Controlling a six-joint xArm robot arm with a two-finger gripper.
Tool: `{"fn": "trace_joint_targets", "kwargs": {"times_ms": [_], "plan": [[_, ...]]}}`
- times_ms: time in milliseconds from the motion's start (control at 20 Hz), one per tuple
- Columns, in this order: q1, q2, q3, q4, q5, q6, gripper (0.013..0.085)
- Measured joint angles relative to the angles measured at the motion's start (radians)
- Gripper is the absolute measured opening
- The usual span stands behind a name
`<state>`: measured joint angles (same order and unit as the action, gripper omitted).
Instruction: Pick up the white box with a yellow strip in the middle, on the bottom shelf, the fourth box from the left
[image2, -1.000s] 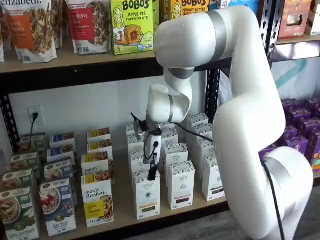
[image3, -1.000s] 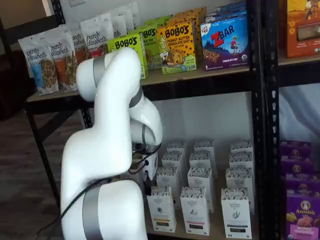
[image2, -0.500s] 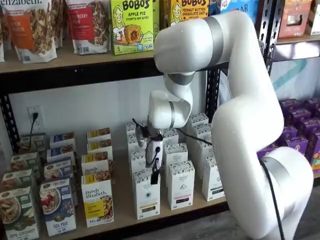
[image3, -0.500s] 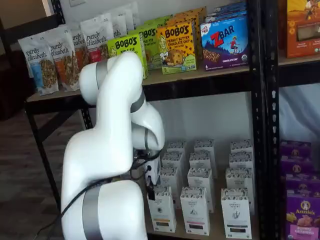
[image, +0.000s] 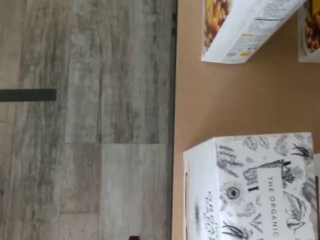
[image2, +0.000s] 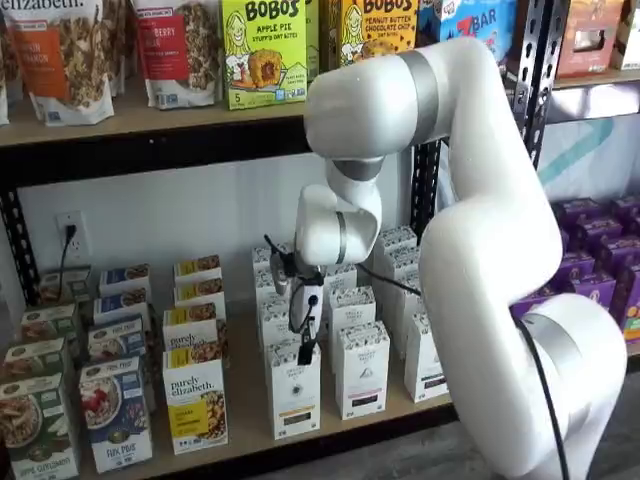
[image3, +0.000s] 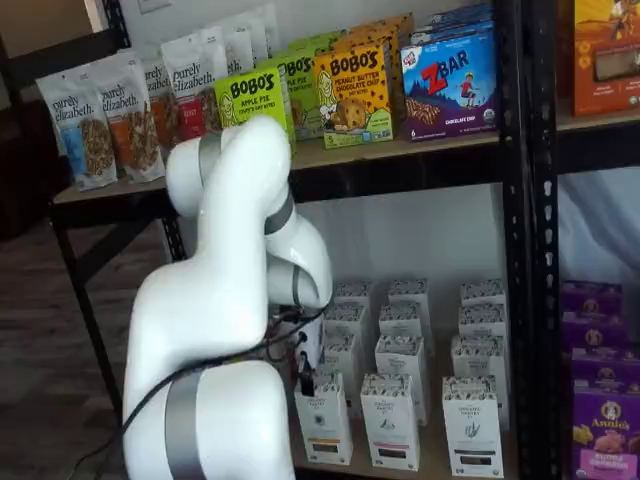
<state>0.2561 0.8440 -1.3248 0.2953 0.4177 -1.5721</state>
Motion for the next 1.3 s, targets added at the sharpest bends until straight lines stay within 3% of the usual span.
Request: {"fn": "trace_joint_targets", "kwargs": {"times_ms": [600,1000,1300], "plan": [[-0.033,0.104,-0.122,-0.060,0.016,0.024,0.0850],[-0.049,0.145,-0.172,-0.068,0.038,0.015,0.0850],[-0.049,0.182,-0.219,-0.106,0.070,0.049,0.0850]]}}
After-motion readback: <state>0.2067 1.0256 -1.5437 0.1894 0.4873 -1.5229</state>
